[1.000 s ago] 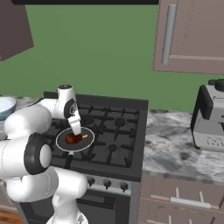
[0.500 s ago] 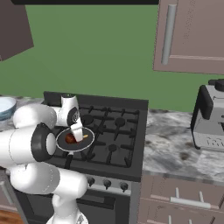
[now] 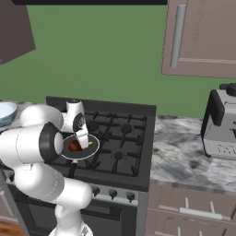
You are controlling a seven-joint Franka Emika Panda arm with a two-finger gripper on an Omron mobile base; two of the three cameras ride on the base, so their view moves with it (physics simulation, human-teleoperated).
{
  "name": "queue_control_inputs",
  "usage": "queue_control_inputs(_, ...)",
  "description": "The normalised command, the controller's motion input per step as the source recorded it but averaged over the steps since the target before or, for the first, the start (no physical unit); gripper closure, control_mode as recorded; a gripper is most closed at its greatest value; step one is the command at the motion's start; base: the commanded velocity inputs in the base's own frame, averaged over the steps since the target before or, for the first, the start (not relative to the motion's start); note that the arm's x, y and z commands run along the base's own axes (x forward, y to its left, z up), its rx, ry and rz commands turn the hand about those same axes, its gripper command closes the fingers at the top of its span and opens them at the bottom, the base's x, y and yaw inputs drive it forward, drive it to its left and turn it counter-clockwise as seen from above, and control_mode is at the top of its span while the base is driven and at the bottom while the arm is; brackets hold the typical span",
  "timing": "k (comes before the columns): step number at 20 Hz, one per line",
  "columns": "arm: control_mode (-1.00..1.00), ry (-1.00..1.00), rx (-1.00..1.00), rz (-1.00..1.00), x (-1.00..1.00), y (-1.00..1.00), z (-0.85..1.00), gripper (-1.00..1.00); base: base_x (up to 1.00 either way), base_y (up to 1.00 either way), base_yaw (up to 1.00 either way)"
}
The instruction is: Place one of the steaks on the plate and the other in the bowl. Then place the bowl in the fridge.
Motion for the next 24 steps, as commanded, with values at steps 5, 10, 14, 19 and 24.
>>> queue_control_inputs(5, -1.0, 0.01, 0.04, 0.0, 0.0, 0.0, -0.28, -1.0, 0.0, 0.0, 0.0)
queue_control_inputs(10, -1.0, 0.01, 0.03, 0.0, 0.0, 0.02, -0.24, 1.0, 0.0, 0.0, 0.0)
queue_control_inputs(14, -1.0, 0.0, -0.01, 0.0, -0.08, 0.02, 0.05, 1.0, 0.0, 0.0, 0.0)
queue_control_inputs(19, -1.0, 0.0, -0.02, -0.02, -0.33, -0.04, 0.78, 1.0, 0.0, 0.0, 0.0)
queue_control_inputs(24, -1.0, 0.0, 0.0, -0.08, -0.69, -0.24, 1.0, 1.0, 0.0, 0.0, 0.0)
